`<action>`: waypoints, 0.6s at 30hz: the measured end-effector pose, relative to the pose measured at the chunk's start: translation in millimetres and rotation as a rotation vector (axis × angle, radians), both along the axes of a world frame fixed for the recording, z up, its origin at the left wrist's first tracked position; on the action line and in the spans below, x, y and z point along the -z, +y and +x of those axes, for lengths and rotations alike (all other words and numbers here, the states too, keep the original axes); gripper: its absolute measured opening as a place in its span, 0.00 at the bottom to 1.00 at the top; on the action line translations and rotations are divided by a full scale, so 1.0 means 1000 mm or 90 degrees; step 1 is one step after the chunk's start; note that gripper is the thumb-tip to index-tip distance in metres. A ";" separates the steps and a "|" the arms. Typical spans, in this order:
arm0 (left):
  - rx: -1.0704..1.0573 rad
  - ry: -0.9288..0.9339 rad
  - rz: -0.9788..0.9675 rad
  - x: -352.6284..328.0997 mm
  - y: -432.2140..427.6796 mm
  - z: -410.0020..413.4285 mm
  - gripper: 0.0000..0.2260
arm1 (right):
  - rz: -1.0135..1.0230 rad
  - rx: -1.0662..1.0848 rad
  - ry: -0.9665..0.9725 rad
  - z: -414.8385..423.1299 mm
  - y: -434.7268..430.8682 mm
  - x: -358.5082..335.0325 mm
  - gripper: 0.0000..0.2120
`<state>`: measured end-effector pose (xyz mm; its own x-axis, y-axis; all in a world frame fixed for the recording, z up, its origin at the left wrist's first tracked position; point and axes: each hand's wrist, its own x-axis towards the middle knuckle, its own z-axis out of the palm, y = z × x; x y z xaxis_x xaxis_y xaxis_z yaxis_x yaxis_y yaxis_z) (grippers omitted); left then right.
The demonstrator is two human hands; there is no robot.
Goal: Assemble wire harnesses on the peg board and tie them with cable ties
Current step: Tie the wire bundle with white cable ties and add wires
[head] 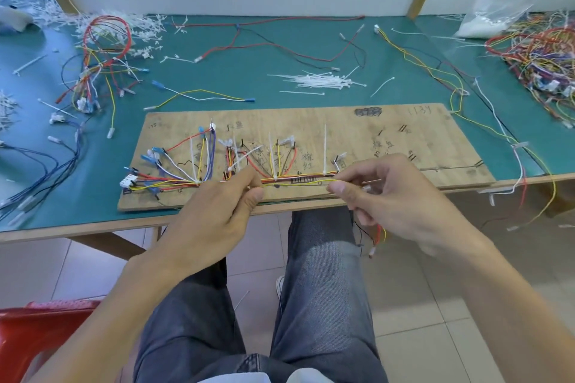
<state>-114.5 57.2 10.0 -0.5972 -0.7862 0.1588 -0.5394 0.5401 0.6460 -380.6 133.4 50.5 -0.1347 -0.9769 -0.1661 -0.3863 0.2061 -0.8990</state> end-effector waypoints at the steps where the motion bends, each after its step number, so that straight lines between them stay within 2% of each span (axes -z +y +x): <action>1: -0.019 0.012 0.007 -0.002 0.000 -0.001 0.09 | 0.006 -0.017 0.006 -0.005 -0.004 -0.001 0.05; 5: -0.073 0.004 0.019 -0.007 -0.003 0.001 0.10 | 0.013 -0.060 0.035 -0.017 -0.015 -0.001 0.06; 9: -0.075 -0.090 0.002 -0.008 -0.008 0.005 0.10 | 0.014 -0.041 0.043 -0.022 -0.019 0.006 0.07; 12: -0.063 -0.128 -0.023 -0.008 -0.008 0.002 0.11 | -0.019 -0.024 0.126 -0.021 -0.021 0.012 0.05; 15: 0.009 -0.092 0.053 -0.014 -0.009 -0.011 0.20 | -0.066 -0.028 0.218 -0.023 -0.023 0.016 0.06; 16: 0.032 -0.079 0.075 -0.015 -0.009 -0.019 0.18 | -0.083 -0.028 0.246 -0.024 -0.022 0.018 0.08; 18: 0.044 -0.052 0.075 -0.015 -0.011 -0.036 0.09 | -0.109 -0.016 0.288 -0.024 -0.022 0.022 0.08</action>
